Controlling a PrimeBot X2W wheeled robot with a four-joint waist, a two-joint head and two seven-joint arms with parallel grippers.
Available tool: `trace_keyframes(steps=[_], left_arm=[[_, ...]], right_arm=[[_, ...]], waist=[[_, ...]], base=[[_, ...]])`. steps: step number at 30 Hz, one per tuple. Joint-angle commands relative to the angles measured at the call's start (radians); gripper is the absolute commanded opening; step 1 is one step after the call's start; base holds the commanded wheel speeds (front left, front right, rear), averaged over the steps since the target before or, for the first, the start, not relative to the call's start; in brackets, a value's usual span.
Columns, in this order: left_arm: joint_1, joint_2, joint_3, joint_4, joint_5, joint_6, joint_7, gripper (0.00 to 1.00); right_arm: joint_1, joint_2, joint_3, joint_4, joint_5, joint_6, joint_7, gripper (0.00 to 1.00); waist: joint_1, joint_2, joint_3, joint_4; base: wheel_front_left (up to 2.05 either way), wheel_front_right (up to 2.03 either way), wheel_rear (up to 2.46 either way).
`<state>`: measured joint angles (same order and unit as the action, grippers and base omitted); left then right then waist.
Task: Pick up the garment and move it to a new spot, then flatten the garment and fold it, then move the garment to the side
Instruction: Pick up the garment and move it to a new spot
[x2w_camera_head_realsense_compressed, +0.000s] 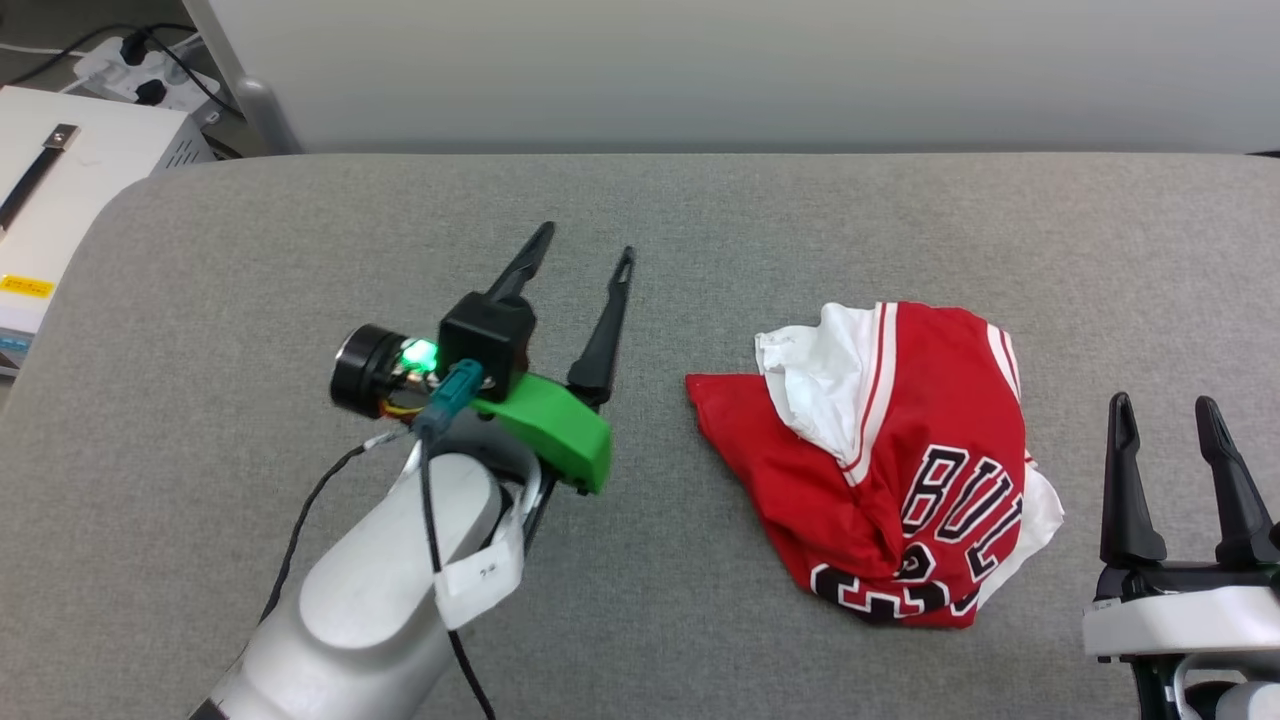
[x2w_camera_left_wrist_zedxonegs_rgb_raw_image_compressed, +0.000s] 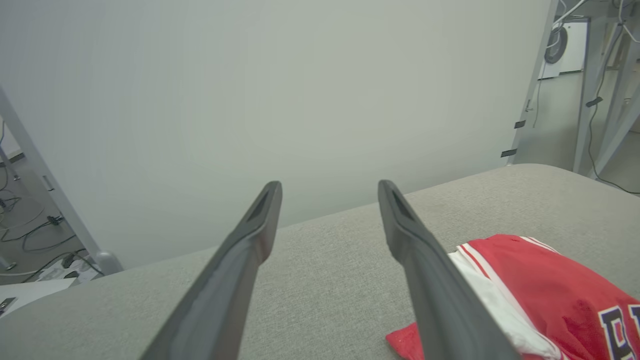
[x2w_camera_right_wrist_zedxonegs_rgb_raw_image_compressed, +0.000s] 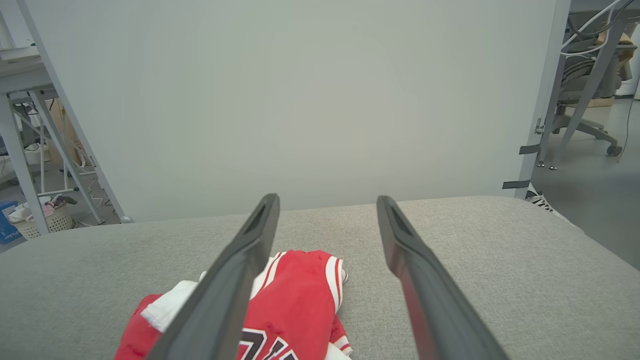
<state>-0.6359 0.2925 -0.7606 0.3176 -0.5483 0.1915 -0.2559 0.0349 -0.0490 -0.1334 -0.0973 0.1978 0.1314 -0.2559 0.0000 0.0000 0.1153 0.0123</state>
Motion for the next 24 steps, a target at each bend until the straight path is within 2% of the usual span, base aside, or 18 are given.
trace_keyframes(steps=[1,6,11,12,13,24], left_arm=[[0.050,0.012,0.036,-0.022,0.020,0.016,-0.006,1.00],[0.195,0.020,0.199,-0.108,0.083,0.044,-0.006,1.00],[0.317,0.001,0.321,-0.170,0.145,0.028,-0.006,1.00],[0.343,-0.007,0.346,-0.180,0.157,0.019,-0.006,1.00],[0.409,-0.031,0.406,-0.198,0.195,-0.007,-0.006,1.00],[0.579,-0.132,0.570,-0.209,0.308,-0.100,-0.006,1.00]], right_arm=[[0.017,-0.001,-0.002,0.003,-0.007,-0.001,-0.006,1.00],[0.034,-0.001,-0.003,0.004,-0.007,-0.001,-0.006,1.00],[0.043,-0.001,-0.001,0.004,-0.009,-0.001,-0.006,1.00],[0.045,-0.001,-0.001,0.003,-0.009,-0.001,-0.006,1.00],[0.052,-0.001,-0.003,0.004,-0.008,-0.001,-0.006,1.00],[0.088,-0.001,0.018,0.021,-0.026,-0.001,-0.006,1.00]], waist=[[0.0000,0.0000,-0.017,0.013],[0.0000,0.0000,-0.033,0.018],[0.0000,0.0000,-0.042,0.019],[0.0000,0.0000,-0.044,0.018],[0.0000,0.0000,-0.054,0.016],[0.0000,0.0000,-0.090,0.011]], base=[[0.00,0.00,0.00],[0.00,0.00,0.00],[0.00,0.00,0.00],[0.00,0.00,0.00],[0.00,0.00,0.00],[0.00,0.00,0.00]])
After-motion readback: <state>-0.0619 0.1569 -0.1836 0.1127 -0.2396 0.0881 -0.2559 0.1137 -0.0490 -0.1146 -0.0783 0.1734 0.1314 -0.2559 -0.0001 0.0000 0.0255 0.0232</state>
